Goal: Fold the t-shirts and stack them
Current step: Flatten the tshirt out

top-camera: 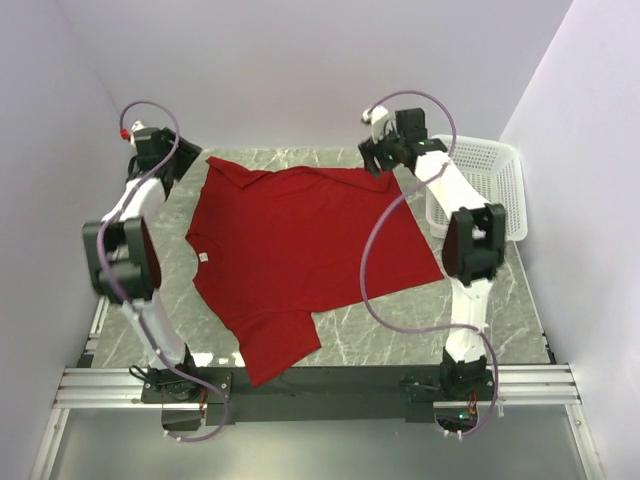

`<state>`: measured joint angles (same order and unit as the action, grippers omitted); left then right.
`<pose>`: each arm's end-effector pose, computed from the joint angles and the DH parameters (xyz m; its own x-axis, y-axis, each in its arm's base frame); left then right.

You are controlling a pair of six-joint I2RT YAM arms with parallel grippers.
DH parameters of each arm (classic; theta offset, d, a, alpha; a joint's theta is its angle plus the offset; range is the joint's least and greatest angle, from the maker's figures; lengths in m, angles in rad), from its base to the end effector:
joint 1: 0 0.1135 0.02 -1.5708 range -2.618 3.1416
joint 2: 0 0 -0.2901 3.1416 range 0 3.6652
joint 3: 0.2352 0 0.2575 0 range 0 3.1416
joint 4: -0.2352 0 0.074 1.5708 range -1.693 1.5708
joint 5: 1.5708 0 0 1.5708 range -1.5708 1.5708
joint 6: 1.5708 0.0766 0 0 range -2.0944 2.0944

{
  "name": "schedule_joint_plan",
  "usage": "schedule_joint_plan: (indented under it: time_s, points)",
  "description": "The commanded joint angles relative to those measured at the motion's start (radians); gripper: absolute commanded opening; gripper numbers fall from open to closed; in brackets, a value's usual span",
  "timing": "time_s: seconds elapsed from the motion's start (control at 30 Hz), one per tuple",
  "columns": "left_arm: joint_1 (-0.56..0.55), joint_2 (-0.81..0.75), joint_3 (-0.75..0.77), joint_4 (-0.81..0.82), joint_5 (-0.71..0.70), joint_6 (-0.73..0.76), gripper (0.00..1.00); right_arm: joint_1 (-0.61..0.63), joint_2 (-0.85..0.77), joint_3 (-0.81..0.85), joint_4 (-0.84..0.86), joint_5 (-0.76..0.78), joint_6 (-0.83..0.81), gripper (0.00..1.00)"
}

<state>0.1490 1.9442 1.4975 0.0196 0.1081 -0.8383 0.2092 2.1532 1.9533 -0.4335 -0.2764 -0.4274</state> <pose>0.5098 0.0682 0.2674 -0.2364 -0.7829 -0.5754 -0.3383 0.6215 -0.7066 0.5395 0.1359 0.2774 -0.3549 -0.4830 -0.8005 -0.6176 0.7639 -0.1871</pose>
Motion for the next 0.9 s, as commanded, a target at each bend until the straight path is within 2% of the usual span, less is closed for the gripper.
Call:
schedule_joint_plan:
  time_s: [0.0,0.03,0.07,0.13,0.27,0.47,0.6,0.7,0.87]
  points:
    - [0.000,-0.262,-0.141,-0.055,0.034,0.050,0.65,-0.004,-0.235,-0.143,-0.252,-0.396,-0.331,0.72]
    - [0.000,-0.304,-0.240,-0.069,0.068,0.045,0.65,-0.005,-0.274,-0.193,-0.355,-0.432,-0.496,0.72]
    - [0.000,-0.345,-0.290,-0.088,0.083,0.042,0.65,-0.005,-0.344,-0.291,-0.399,-0.460,-0.563,0.72]
    - [-0.008,-0.465,-0.418,-0.110,0.119,0.031,0.65,-0.004,-0.410,-0.385,-0.473,-0.466,-0.667,0.72]
    - [-0.054,-0.632,-0.569,-0.210,0.185,-0.013,0.66,-0.021,-0.556,-0.613,-0.507,-0.406,-0.698,0.72]
    - [-0.251,-0.794,-0.729,-0.397,0.145,-0.178,0.65,-0.030,-0.696,-0.888,-0.504,-0.293,-0.771,0.71]
    - [-0.412,-0.849,-0.819,-0.526,0.069,-0.338,0.65,-0.039,-0.756,-1.002,-0.413,-0.225,-0.736,0.70]
    - [-0.480,-0.911,-0.867,-0.616,-0.011,-0.416,0.66,-0.047,-0.774,-1.047,-0.372,-0.198,-0.708,0.70]
    - [-0.534,-0.991,-0.902,-0.751,-0.068,-0.511,0.64,-0.051,-0.776,-1.103,-0.323,-0.156,-0.688,0.70]
